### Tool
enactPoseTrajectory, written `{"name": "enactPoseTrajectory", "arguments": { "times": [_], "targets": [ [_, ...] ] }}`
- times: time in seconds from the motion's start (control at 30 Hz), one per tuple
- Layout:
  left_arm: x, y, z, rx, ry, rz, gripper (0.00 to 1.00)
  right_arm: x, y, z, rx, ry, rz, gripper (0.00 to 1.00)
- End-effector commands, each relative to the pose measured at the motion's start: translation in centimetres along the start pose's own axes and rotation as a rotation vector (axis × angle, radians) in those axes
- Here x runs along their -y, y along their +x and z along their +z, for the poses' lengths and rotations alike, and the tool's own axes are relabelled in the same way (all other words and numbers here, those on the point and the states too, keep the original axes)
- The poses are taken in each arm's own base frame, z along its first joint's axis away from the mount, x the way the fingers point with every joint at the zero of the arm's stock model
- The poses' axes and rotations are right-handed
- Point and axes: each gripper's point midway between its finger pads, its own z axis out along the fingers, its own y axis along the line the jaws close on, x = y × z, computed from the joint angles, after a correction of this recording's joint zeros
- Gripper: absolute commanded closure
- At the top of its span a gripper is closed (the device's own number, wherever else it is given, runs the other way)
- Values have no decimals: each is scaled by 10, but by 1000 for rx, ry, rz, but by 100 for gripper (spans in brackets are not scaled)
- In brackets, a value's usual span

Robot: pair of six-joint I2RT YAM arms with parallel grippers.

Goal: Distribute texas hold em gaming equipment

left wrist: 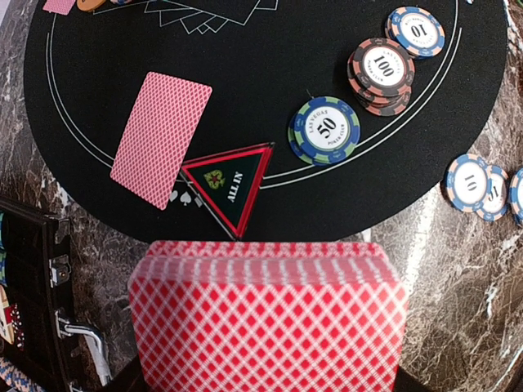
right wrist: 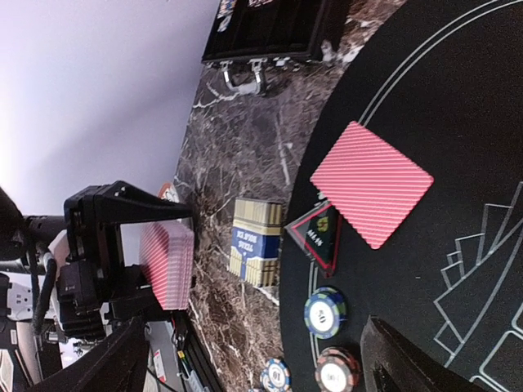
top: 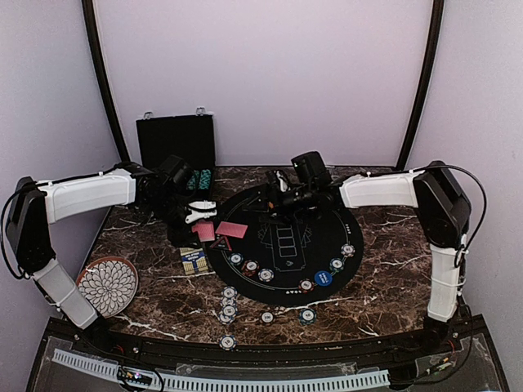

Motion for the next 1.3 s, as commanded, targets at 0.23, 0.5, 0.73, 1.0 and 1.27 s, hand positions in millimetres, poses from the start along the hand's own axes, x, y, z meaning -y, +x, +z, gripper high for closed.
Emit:
{"name": "enactPoseTrajectory", "arguments": {
  "times": [0.23,0.5,0.73,1.0,1.27],
  "targets": [
    [-6,-18,-25,75,-26,-9,90,-63,34,40,-66,-222,-14,9],
    [-7,-22,-29,87,-26,-14,91,-70,47,55,-96,-267,9,9],
    [-7,-23,-31,89,-26,-16,91,-71,55,62,-122,-290,29,9],
    [-7,-25,-33,97,-26,-15,92,-66,66,68,-155,-325,77,11],
    [-5,-22,-34,91,-25,-7,93,-64,44,31,-80,-334,69,11]
  ]
}}
